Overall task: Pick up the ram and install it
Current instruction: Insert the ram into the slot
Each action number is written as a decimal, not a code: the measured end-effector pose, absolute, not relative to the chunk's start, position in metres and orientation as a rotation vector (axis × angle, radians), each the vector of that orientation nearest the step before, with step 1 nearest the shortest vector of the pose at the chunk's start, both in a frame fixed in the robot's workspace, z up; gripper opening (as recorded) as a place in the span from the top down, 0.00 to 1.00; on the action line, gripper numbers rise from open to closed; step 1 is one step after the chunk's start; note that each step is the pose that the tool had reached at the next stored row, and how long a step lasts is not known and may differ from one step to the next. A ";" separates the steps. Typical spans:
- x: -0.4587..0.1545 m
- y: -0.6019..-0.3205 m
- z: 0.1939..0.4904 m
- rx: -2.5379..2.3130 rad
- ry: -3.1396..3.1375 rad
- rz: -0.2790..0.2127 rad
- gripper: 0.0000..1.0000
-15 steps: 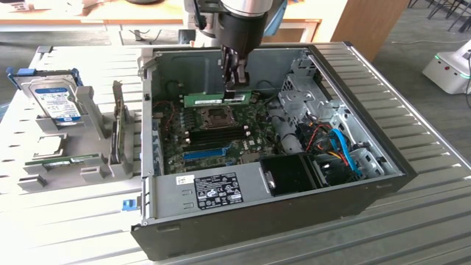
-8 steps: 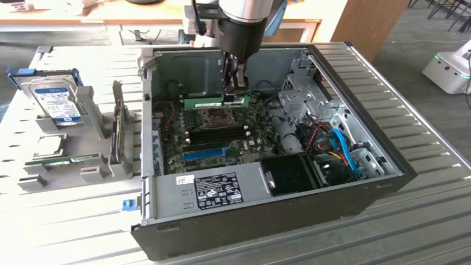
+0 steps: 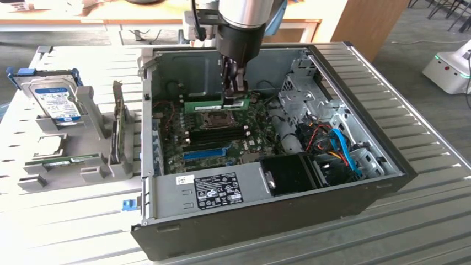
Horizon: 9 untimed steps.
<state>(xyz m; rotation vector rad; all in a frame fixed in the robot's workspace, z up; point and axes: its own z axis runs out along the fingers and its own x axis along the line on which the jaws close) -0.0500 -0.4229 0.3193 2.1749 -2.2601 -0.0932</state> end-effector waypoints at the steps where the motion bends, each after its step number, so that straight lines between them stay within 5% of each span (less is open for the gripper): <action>1: -0.050 -0.423 0.318 2.175 -2.260 -0.093 0.88; 9: -0.050 -0.423 0.311 2.175 -2.260 -0.093 0.88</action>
